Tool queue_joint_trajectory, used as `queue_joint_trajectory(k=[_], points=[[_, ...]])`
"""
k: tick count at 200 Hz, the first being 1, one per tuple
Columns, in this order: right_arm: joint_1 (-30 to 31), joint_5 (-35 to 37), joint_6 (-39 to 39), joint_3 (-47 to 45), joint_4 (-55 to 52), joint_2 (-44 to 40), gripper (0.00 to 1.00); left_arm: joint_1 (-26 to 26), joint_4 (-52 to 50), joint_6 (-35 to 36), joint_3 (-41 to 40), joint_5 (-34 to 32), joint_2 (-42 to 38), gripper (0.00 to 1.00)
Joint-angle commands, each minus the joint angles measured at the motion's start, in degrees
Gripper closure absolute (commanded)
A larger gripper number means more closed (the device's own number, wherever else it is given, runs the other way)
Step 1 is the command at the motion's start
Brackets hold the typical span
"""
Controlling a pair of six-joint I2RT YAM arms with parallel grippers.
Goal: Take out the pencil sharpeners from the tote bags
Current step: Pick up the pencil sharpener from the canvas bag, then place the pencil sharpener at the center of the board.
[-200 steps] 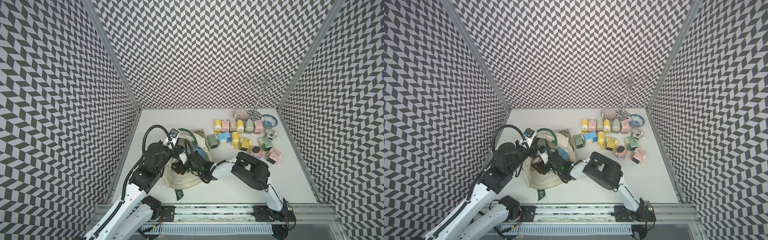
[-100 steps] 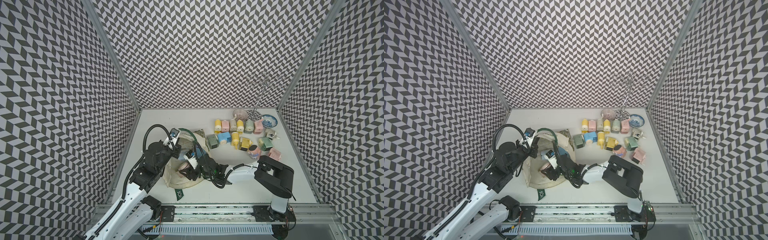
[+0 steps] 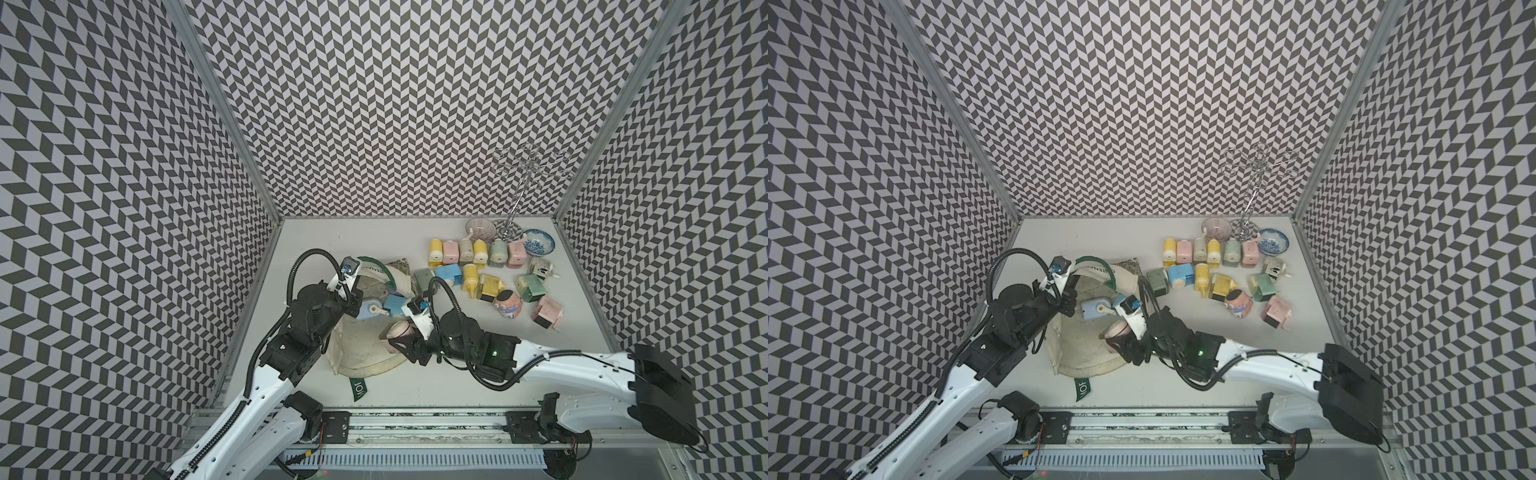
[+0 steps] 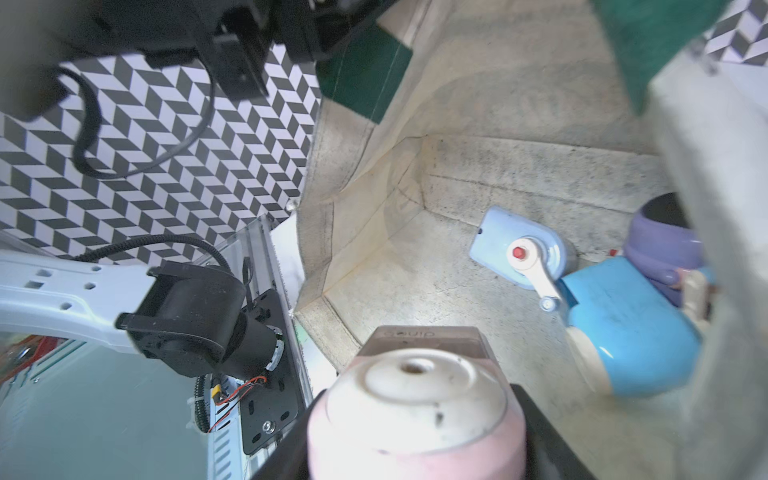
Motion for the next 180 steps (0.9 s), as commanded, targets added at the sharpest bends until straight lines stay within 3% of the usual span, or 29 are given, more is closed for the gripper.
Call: queue_joint_trajectory(k=[1,35,69,104,180], points=[[-0.73,8.60,-0.71,-0.61,-6.97,-5.58,0.59,-0.51,4.33,-0.16,3.07,-0.24,-0.80,1.00],[-4.96,11.97,-1.07,-1.02,-13.19,-10.57,0.57,-0.57,4.38,-0.25,3.18,-0.25,-0.84,1.00],[-13.23,11.01,0.71,-0.60,-17.97,-11.03,0.57,-0.60,4.30,-0.32,3.25,-0.68,-1.05,1.00],[-21.49,8.88,3.02,0.17,-20.67,-8.54,0.57,-0.60,4.28,-0.38,3.29,-0.41,-1.08,1.00],[-30.37,7.04,4.55,-0.46,-22.54,-4.95,0.57,-0.78,4.30,-0.36,3.22,-0.81,-1.24,1.00]])
